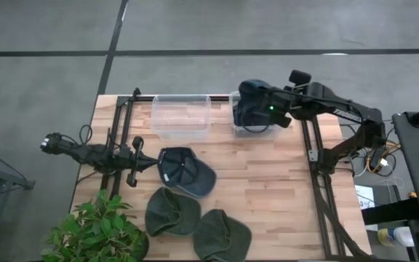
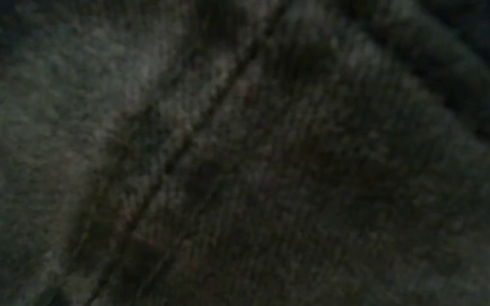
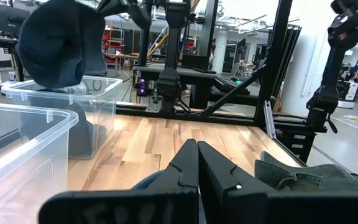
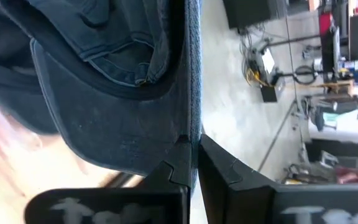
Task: Pick & Place hat
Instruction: Put the right blue cap into the right transparent bin, then put the blue cap into the right transparent bin
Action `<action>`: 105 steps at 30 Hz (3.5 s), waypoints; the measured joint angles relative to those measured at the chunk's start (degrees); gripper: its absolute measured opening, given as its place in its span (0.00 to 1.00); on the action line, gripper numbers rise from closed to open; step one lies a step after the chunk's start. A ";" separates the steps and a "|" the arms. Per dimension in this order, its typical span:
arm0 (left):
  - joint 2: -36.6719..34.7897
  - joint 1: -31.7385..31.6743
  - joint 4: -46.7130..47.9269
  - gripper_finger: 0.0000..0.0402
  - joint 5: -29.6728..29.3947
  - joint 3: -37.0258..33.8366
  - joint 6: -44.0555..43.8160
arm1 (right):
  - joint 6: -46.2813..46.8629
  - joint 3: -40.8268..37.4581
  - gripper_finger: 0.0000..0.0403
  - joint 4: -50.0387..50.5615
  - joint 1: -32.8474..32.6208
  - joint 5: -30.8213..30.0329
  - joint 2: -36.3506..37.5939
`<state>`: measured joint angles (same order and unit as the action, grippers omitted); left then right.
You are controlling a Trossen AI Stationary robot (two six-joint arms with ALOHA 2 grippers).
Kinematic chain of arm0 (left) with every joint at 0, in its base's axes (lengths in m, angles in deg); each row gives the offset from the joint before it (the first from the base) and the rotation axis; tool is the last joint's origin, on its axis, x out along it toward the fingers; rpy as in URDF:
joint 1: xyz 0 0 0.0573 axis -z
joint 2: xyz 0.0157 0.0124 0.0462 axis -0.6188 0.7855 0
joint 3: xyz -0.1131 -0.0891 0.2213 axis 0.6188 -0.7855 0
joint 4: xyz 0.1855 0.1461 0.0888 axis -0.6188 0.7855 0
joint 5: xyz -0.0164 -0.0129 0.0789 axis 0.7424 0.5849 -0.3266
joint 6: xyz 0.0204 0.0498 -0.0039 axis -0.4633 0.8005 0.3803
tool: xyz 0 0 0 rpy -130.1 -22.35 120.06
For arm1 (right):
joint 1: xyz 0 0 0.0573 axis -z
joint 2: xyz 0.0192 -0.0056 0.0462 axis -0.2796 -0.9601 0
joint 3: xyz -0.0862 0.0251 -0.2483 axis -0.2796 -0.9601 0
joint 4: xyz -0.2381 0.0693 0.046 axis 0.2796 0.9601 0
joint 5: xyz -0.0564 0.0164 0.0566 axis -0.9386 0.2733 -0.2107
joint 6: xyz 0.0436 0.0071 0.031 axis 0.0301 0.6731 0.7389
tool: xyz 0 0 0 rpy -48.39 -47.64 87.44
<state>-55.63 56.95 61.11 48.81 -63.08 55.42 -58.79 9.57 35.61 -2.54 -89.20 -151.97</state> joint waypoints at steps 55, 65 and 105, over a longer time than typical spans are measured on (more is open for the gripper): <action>0.01 -0.02 0.00 0.00 -0.01 0.00 0.00 | -14.93 -7.89 0.04 -15.87 13.73 15.16 -19.95; 0.00 0.00 0.00 0.00 -0.01 -0.02 0.00 | -12.37 -7.87 0.10 -16.17 15.45 15.84 -21.05; 0.01 0.00 0.00 0.00 -0.01 -0.02 0.00 | 5.65 -2.32 0.52 -23.71 -0.29 48.87 -3.59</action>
<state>-55.62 56.95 61.11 48.80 -63.10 55.42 -53.14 7.25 11.90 -2.83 -40.33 -155.57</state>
